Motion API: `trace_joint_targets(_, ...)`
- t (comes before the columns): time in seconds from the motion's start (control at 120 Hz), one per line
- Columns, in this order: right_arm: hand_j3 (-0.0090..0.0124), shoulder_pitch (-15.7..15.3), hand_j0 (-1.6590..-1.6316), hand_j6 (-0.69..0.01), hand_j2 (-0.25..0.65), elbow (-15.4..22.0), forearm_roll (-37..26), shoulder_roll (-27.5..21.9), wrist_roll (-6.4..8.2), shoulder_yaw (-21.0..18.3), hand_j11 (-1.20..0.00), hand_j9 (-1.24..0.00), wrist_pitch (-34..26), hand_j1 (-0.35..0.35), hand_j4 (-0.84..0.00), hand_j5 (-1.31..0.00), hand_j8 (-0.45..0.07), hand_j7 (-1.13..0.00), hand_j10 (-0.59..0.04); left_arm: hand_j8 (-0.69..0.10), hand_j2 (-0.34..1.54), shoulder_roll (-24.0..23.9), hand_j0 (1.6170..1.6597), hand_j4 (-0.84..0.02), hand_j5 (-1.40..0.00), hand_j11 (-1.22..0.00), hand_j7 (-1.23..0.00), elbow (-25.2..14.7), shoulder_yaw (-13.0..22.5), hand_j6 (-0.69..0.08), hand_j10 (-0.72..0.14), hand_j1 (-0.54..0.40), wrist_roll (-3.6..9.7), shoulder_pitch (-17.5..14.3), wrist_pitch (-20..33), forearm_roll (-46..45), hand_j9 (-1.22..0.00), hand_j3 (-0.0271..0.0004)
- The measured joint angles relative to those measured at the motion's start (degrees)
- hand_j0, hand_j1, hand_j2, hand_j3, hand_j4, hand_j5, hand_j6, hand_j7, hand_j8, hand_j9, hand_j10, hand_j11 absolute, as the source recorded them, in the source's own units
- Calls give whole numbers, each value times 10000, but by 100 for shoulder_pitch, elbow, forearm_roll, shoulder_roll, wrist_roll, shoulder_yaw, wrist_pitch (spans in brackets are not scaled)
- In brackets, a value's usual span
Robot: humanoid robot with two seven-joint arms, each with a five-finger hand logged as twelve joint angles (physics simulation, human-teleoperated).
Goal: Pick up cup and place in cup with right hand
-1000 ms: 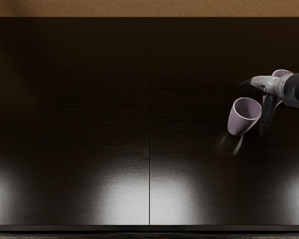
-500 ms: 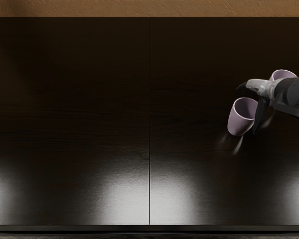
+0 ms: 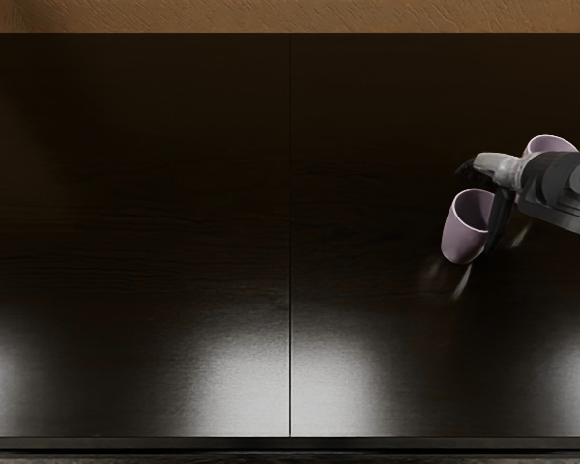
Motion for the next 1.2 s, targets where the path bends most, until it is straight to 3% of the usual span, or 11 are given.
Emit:
trace_joint_targets(0.45, 0, -102, -16580, -2754, -524, -29, -25, 13, 0, 31, -3542, -3543, 1, -243, -2741, -3543, -2745, -3537, -2736, -4, 2, 0, 16581, -3, 0, 0, 0, -2, 2, -5, -3, 3491, 0, 0, 0, 0, 0, 0)
trace_joint_targets(0.642, 0, -110, -16581, -3335, -380, -11, -91, -3, -1, 46, -4358, -4359, 2, 879, -3336, -4361, -3342, -4333, -3336, -4, 2, 0, 16581, -3, 0, 0, 0, -2, 2, -5, -3, 3491, 0, 0, 0, 0, 0, 0)
trace_joint_targets(0.783, 3, -111, -16571, -3124, -640, -2, -99, -9, 0, 49, -4897, -4896, 3, 859, -3688, -4897, -3512, -4842, -3684, -4, 2, 0, 16581, -3, 0, 0, 0, 0, -2, -5, -3, 3491, 0, 0, 0, 0, 0, 0)
trace_joint_targets(0.917, -1, -106, -16557, -3368, -926, 3, -109, -15, 1, 61, -5199, -5196, 2, 631, -3931, -5223, -3606, -5170, -3941, -4, 2, 0, 16581, -3, 0, 0, 0, -2, -2, -5, -3, 3491, 0, 0, 0, 0, 0, 0)
trace_joint_targets(1.2, 0, -91, -16548, -3218, -1203, 42, -126, -81, 0, 158, -5536, -5535, 29, 553, -4148, -5568, -3373, -5488, -4164, -4, 3, 0, 16581, -3, 0, 0, 0, -1, -3, -5, -3, 3491, 0, 0, 0, 0, 0, 0)
